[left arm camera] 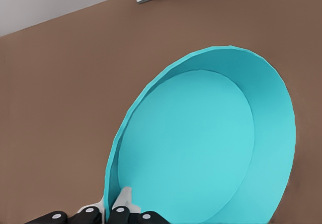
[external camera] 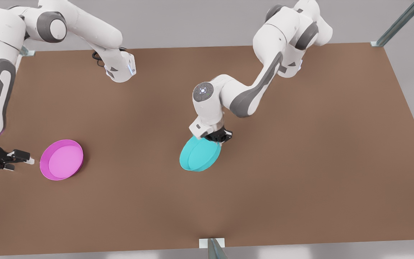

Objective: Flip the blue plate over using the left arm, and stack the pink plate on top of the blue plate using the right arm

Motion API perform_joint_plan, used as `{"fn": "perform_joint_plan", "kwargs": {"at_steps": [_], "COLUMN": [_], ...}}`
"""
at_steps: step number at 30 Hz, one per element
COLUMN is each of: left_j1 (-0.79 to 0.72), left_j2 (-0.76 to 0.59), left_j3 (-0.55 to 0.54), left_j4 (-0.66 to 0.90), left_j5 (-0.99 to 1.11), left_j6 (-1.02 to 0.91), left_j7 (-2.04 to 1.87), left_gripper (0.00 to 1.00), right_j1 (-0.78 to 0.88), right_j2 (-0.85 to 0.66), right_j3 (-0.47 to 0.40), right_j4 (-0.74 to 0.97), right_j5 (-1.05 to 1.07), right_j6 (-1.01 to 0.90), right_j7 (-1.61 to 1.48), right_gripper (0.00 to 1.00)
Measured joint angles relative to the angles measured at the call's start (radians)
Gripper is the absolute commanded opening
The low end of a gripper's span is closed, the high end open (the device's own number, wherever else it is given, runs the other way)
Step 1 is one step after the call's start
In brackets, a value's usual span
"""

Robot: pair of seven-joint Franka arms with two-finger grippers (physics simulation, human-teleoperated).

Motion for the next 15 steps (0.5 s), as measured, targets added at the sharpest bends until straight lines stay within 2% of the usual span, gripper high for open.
{"fn": "perform_joint_plan", "kwargs": {"at_steps": [3,4,5,10,15], "left_j1": [-0.064,-0.088,-0.098,-0.188,-0.234], "left_j2": [0.01,0.011,0.012,0.087,0.167], "left_j3": [0.001,0.001,0.0,-0.003,0.001], "left_j4": [0.0,0.008,0.012,0.009,0.004], "left_j5": [0.227,0.307,0.386,0.797,1.142], "left_j6": [-0.029,-0.045,-0.054,-0.165,-0.287], "left_j7": [-0.003,-0.003,0.0,0.052,0.198], "left_gripper": [0.21,0.21,0.21,0.21,0.21], "right_j1": [-0.053,-0.068,-0.107,-0.245,-0.249], "right_j2": [0.004,0.04,0.097,0.21,0.295], "right_j3": [-0.016,-0.017,-0.017,-0.035,-0.031], "right_j4": [0.0,0.008,0.01,0.017,0.011], "right_j5": [0.001,0.002,0.0,-0.06,-0.039], "right_j6": [-0.127,-0.23,-0.246,-0.222,-0.147], "right_j7": [0.013,0.016,0.012,-0.28,-0.242], "right_gripper": [1.0,1.0,1.0,1.0,1.0]}}
